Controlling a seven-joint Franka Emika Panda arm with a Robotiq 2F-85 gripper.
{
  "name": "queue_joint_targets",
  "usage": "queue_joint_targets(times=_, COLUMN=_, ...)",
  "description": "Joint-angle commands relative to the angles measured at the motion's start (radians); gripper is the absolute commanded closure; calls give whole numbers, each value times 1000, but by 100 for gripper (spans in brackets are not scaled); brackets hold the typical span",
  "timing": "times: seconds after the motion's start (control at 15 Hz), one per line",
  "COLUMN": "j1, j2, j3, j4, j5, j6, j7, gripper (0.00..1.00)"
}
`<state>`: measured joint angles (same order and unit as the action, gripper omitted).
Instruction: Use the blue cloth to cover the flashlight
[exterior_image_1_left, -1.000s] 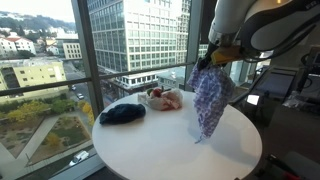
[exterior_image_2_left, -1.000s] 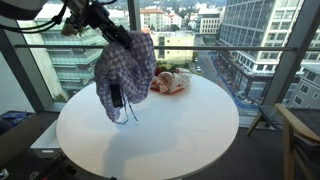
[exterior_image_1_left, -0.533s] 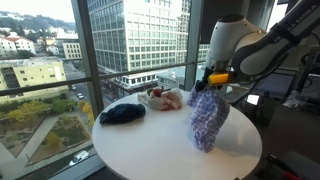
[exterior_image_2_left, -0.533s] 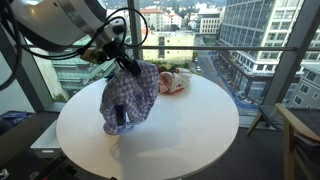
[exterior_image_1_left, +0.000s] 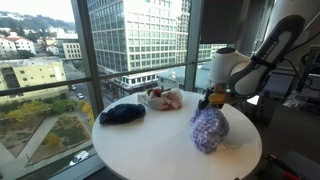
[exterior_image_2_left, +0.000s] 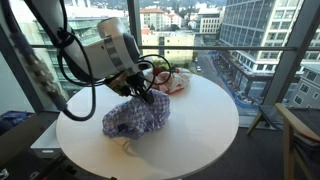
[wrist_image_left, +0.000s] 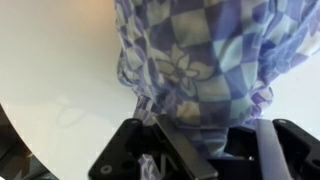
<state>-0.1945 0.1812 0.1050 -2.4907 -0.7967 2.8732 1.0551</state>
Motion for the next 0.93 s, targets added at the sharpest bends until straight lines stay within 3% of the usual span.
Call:
queue_joint_targets(times=0.0, j1=8, j2=145, j3=-38, j4=96, j5=-57, j6=37, j7=45, gripper=97)
queue_joint_targets(times=0.13, j1=7, j2=192, j3=-35, j4=114, j5=-32, j6=43, j7=30, gripper=96)
queue_joint_targets(times=0.27, j1=-13, j2=198, j3=6, j4=97, j5=37, j6=26, j7=-3, gripper=69)
queue_joint_targets(times=0.6, j1=-7, j2=103, j3=46, j4=48, j5=103, j6=-67, j7=4, gripper=33)
queue_joint_targets(times=0.87, j1=-34, j2=-9, j3=126, j4=-15, j5=233, j6=-118, j7=-62, gripper=5)
